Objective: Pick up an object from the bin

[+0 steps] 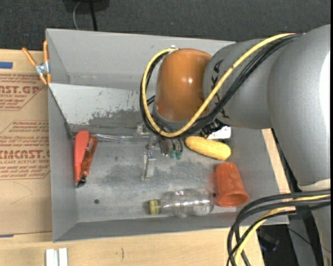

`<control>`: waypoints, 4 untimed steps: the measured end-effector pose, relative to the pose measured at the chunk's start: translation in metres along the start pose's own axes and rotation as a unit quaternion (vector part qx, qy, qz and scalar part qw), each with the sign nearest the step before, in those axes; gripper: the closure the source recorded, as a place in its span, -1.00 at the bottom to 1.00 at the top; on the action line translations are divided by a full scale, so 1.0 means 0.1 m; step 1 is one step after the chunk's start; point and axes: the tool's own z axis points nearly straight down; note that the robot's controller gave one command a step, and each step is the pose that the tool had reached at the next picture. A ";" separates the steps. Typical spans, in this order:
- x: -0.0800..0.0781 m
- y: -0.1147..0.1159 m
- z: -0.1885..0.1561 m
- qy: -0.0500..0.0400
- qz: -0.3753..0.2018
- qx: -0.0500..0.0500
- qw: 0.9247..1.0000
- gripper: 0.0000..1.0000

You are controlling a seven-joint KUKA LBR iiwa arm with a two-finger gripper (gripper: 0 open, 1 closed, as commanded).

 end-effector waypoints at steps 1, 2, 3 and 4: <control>-0.02 0.00 -0.05 -0.003 0.001 0.000 1.000 -1.00; 0.22 -0.02 0.11 -0.006 0.034 -0.001 0.999 -1.00; 0.54 -0.16 0.08 0.001 0.029 0.000 1.000 -1.00; 0.62 -0.49 0.04 -0.005 -0.105 0.000 0.994 -1.00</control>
Offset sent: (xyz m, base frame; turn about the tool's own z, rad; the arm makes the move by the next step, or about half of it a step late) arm -0.0586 -0.0035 -0.0357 0.1539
